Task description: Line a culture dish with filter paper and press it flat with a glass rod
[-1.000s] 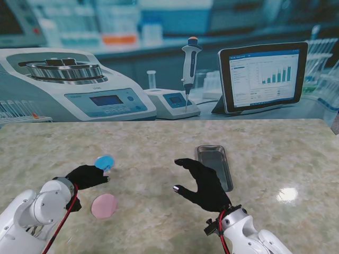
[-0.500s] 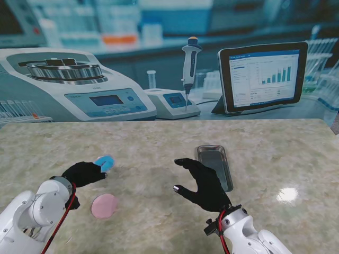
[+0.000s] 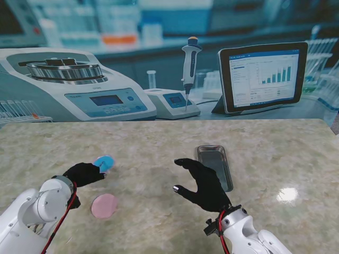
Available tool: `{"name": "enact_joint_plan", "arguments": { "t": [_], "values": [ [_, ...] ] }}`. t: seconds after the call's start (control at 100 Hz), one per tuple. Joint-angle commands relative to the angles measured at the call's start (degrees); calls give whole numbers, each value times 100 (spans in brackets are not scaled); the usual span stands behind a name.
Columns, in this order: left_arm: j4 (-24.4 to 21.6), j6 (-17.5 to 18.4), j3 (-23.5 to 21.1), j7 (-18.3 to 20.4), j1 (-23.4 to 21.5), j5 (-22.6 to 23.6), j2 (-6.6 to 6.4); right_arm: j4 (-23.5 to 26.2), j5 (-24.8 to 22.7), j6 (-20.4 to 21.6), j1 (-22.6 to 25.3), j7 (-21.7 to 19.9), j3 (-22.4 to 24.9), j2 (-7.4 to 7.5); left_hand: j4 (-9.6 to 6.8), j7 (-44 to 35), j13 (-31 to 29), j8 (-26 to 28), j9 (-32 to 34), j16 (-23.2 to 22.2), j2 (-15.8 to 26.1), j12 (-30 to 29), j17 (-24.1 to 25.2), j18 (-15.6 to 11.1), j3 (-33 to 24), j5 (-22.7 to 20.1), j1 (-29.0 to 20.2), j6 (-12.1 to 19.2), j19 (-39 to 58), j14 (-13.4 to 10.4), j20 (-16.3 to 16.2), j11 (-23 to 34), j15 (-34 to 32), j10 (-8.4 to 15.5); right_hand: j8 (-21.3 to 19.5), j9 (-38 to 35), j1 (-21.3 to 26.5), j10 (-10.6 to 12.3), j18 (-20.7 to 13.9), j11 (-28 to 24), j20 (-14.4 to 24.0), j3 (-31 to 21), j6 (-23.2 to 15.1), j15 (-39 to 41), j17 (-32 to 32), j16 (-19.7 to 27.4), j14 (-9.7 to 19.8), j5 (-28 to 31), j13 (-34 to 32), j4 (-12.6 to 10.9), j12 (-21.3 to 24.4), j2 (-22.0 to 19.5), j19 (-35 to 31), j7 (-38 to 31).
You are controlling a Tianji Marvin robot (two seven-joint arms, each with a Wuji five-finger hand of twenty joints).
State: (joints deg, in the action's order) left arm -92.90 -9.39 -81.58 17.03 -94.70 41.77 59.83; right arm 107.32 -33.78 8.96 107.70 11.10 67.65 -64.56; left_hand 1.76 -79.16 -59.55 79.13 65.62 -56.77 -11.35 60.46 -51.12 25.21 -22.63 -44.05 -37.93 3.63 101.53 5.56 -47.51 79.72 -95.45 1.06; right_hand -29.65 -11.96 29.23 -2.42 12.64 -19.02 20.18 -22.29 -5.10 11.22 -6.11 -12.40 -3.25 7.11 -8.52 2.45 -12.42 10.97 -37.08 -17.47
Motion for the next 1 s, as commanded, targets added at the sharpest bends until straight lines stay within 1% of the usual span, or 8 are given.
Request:
{"name": "enact_joint_plan", "arguments": {
  "t": [0.0,0.18,0.4,0.58,0.77,0.99],
  "values": [
    [33,-48,3,28,8,5,3,13,8,-17,37,1,-26,-26,101,-311,-307,145,175,46,96,24,-220,-45,15,-169,73,-306,813,-301,161,374,-384,598,12,157,-38,150,-170,-19,92,55,25,-166,-59,66,216,-189,129,-107,19,-137,-51,-38],
    [29,-141,-14,-62,-5,133,14,15,10,-19,37,0,-27,-27,103,-311,-302,145,174,47,101,25,-222,-49,22,-167,79,-305,812,-306,167,375,-381,598,12,158,-40,150,-172,-19,91,53,20,-167,-58,66,208,-188,127,-108,19,-139,-52,-40],
    [14,-184,-30,-135,-16,163,27,17,6,-21,36,-5,-31,-25,103,-308,-300,145,174,49,110,25,-224,-63,33,-160,67,-304,815,-319,176,374,-377,600,12,156,-36,150,-171,-22,89,53,18,-166,-59,65,220,-186,128,-108,18,-139,-49,-40],
    [-114,-50,-113,-189,-122,60,43,19,4,-23,38,8,-31,-28,101,-307,-300,146,174,49,101,26,-224,-65,38,-160,60,-307,817,-319,182,374,-377,600,13,154,-35,145,-171,-22,91,53,24,-164,-57,65,218,-188,129,-107,18,-138,-54,-40],
    [-300,96,-165,-104,-249,-4,33,20,6,-12,36,-1,-35,-25,101,-306,-300,147,174,50,103,26,-224,-65,40,-156,67,-303,819,-319,187,374,-377,600,14,156,-38,150,-171,-20,91,57,22,-164,-58,65,216,-189,128,-107,19,-141,-56,-39],
    [-271,-14,-58,6,-183,31,13,28,2,-14,50,13,-21,-28,99,-302,-296,149,174,51,112,26,-225,-65,44,-151,64,-300,822,-326,192,374,-374,600,15,157,-33,148,-172,-19,90,56,25,-164,-60,66,210,-191,127,-108,19,-140,-53,-38]
  ]
}}
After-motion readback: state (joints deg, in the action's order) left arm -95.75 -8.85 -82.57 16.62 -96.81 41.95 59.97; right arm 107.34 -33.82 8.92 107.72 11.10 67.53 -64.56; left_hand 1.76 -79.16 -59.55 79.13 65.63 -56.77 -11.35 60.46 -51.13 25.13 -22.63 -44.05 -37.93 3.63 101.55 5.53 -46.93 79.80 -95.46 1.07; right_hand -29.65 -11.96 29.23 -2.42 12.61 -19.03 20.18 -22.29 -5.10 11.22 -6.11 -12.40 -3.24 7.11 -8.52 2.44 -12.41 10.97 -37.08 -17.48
